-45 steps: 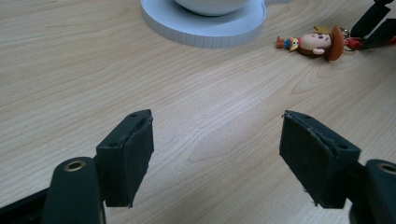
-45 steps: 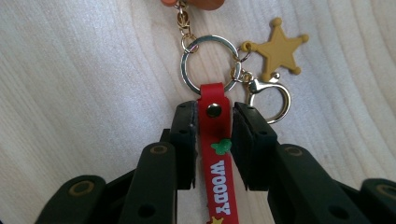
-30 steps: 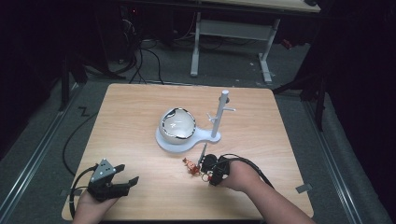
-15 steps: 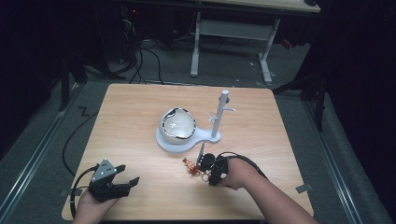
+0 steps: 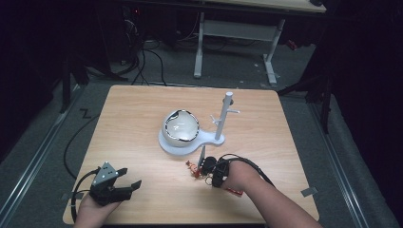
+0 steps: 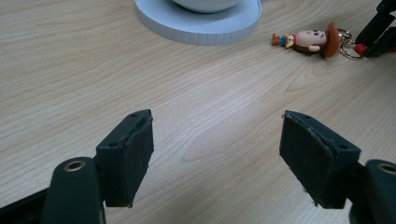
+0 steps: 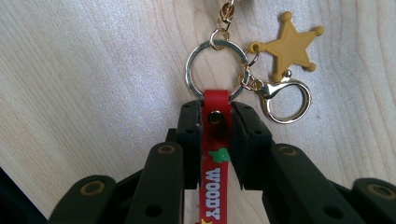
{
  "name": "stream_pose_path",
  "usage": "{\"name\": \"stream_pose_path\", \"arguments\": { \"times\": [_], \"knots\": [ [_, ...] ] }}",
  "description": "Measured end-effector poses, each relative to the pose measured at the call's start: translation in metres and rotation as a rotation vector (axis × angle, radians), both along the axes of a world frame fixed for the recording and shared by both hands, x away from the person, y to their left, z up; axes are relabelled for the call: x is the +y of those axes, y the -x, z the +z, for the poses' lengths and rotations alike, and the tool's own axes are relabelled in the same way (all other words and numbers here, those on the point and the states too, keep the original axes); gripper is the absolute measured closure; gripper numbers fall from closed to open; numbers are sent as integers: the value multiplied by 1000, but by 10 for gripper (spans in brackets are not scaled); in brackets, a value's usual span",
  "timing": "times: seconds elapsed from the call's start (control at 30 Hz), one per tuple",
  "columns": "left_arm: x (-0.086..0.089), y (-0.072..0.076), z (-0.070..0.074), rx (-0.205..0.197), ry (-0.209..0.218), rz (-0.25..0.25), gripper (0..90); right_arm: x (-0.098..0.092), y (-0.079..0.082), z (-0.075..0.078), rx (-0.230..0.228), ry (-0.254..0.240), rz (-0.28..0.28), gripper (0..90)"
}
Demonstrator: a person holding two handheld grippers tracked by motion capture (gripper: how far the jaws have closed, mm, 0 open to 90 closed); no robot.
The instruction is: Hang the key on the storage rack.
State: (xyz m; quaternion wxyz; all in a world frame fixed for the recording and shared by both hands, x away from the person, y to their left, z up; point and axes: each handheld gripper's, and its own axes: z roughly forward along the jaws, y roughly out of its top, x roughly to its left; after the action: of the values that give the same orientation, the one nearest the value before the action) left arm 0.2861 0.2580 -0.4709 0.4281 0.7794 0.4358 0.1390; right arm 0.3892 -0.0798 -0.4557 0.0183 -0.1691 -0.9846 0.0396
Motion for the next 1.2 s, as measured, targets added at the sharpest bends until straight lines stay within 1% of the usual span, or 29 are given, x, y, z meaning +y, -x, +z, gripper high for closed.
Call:
{"name": "stream_pose_path", "arguments": {
  "times": [0.03,0.13,0.17,0.27,0.33,0.37,0.4,0.43,0.47,0.5,0.53,0.57,0.6,0.63,0.67,0.7,0.73,0.77,0.8,0.83,0.87,0.9,0.97,1.0,1.07,1.1,1.17,1.2],
  "knots": [
    [-1,0,0,1,-1,-1,267,1,0,0,0,6,-6,745],
    [-1,0,-1,9,3,4,267,0,0,0,5,2,-13,747],
    [-1,1,-1,7,-4,-2,267,1,0,0,4,4,-18,747],
    [-1,1,-1,3,-9,-6,269,1,0,0,0,7,-16,747],
    [-2,1,-1,5,-2,-2,270,1,1,0,-2,4,-13,747],
    [-2,0,-2,8,0,-1,270,1,1,0,-9,1,3,748],
    [-2,0,-2,8,0,-1,270,1,1,0,-9,1,3,748],
    [-2,1,-2,9,-9,-8,270,1,2,0,-12,2,-1,748],
    [-3,0,-2,8,-8,-8,270,0,3,1,-8,-2,3,748],
    [-2,0,-3,8,-10,-9,270,-1,5,2,15,-24,-9,749],
    [-2,0,-3,8,-10,-9,270,-1,5,2,15,-24,-9,749],
    [-2,0,-3,12,-5,-8,270,-5,4,7,0,-53,-16,749],
    [-2,-1,-4,14,-2,-6,270,-7,4,12,-3,-70,-37,749],
    [-2,-1,-4,14,-2,-6,270,-7,4,12,-3,-70,-37,749],
    [-2,-1,-4,14,-5,-7,270,-11,1,22,-15,-99,-55,748],
    [-3,0,-3,13,-9,-10,270,-14,0,28,-14,-109,-69,748],
    [-3,0,-3,13,-9,-10,270,-14,0,28,-14,-109,-69,748],
    [-3,0,-3,10,-8,-9,270,-18,-2,40,-12,-126,-101,748],
    [-3,0,-3,8,-9,-8,270,-18,-2,40,-12,-126,-101,748],
    [-3,0,-3,11,-8,-8,270,-21,-4,49,-22,-124,-112,748],
    [-3,0,-3,12,-9,-9,270,-22,-5,55,-27,-123,-113,748],
    [-2,0,-3,12,-9,-9,270,-22,-6,60,-26,-123,-114,748],
    [-2,0,-3,10,-9,-8,270,-23,-6,68,-40,-114,-112,748],
    [-2,0,-3,10,-9,-8,270,-23,-6,68,-40,-114,-112,748],
    [-1,0,-2,11,-6,-7,270,-24,-8,79,-47,-106,-115,748],
    [-1,1,-2,8,-1,-3,270,-24,-8,87,-62,-101,-116,748],
    [0,1,-2,8,2,-3,270,-26,-9,94,-77,-100,-122,748],
    [0,1,-2,8,2,-3,270,-26,-9,94,-77,-100,-122,748]
  ]
}}
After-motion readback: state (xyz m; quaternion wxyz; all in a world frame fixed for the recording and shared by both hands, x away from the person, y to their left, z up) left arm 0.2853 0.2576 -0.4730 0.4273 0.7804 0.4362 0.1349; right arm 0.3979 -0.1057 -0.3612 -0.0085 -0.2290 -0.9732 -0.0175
